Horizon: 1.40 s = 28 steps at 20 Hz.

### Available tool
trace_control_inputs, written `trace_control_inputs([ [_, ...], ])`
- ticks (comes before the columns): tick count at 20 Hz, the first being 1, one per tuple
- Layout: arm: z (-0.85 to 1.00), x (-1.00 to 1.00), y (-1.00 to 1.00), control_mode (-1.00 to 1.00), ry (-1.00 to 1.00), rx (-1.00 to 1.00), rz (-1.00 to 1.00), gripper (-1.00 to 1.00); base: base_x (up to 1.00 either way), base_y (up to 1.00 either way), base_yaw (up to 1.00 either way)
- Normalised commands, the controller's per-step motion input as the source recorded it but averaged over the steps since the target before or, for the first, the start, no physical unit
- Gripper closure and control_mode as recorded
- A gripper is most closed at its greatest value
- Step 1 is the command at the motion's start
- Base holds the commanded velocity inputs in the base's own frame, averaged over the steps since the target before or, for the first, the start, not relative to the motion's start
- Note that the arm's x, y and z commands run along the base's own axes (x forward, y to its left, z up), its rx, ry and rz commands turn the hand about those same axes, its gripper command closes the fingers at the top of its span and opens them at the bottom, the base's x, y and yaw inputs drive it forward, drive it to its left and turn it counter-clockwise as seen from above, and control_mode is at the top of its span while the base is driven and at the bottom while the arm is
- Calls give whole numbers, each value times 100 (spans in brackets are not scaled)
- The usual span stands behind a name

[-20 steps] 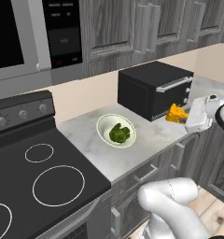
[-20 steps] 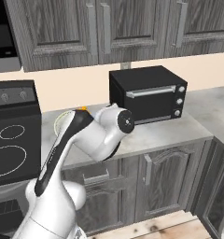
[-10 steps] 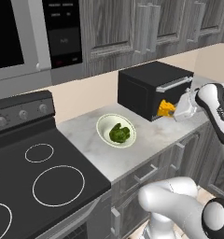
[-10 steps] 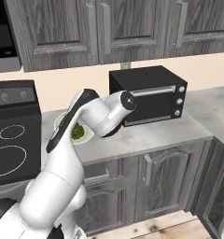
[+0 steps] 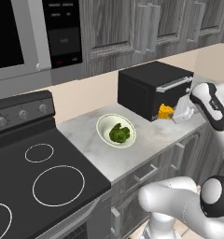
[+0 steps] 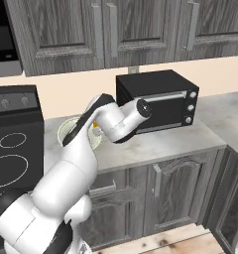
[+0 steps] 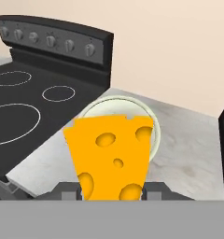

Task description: Pick the cheese from the fridge and the cheese grater from the cabinet and place them next to the salad bowl.

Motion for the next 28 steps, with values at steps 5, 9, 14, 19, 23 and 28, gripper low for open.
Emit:
trace_control_inputs([
  [5,-62,4,0,-100,0,-4,0,100,0,0,0],
  [9,-62,2,0,-100,1,-7,0,100,0,0,0],
  [14,-51,4,0,-100,3,-6,0,100,0,0,0],
  [19,-64,15,0,-100,1,-4,0,100,0,0,0],
  [23,-31,30,0,-100,0,-3,0,100,0,0,0],
  [28,-15,37,0,-100,2,-2,0,100,0,0,0],
])
